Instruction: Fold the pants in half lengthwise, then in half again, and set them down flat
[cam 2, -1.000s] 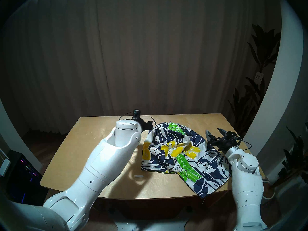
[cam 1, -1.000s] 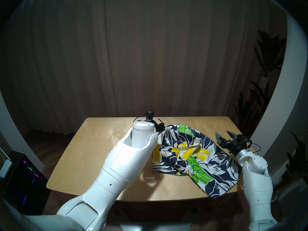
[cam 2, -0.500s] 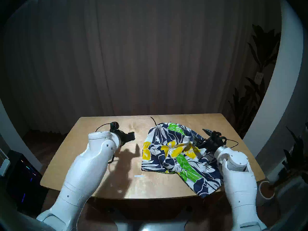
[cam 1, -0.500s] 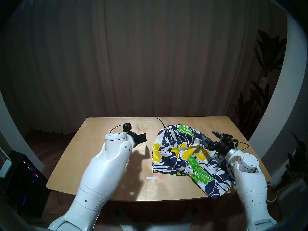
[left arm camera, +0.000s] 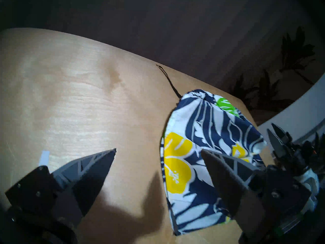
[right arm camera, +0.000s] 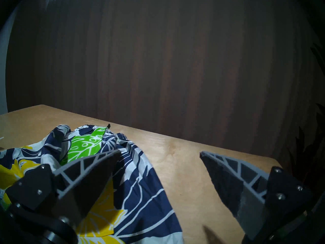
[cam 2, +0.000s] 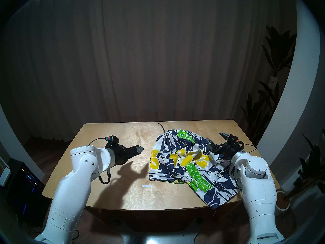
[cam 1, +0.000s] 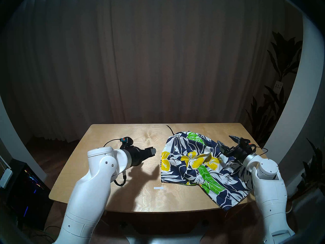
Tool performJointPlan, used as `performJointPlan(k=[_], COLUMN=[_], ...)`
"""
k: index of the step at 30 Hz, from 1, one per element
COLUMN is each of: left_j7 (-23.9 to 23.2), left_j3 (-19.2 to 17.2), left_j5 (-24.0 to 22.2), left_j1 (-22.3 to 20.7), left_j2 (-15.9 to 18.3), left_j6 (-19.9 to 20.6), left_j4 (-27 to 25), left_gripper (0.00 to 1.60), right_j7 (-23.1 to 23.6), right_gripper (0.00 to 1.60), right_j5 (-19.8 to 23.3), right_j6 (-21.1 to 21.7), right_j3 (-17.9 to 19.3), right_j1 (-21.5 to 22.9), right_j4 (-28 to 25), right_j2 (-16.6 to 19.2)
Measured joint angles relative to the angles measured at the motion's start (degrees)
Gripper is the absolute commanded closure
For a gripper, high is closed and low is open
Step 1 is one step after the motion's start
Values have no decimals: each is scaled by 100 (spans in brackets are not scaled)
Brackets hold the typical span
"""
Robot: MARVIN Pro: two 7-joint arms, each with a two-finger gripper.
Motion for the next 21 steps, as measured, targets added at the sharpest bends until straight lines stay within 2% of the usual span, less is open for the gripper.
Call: performJointPlan(k=[5, 12, 21], left_j7=[-171, 141, -85], left_j3=[116, 369, 615], left_j5=[-127, 41, -17], left_j1=[-87, -432, -845], left_j2=[104, -63, -158], left_j6=[43, -6, -7], left_j4=[493, 1236, 1558], left_gripper=[0, 0, 0], right_j7=[-84, -185, -271], right_gripper=[0, 0, 0], right_j5=[43, 90, 107], right_j6=[126, 229, 250], right_j3=[113, 233, 316], right_j1=[-62, -242, -399], right_j4=[-175, -321, -399], right_j2=[-23, -122, -213])
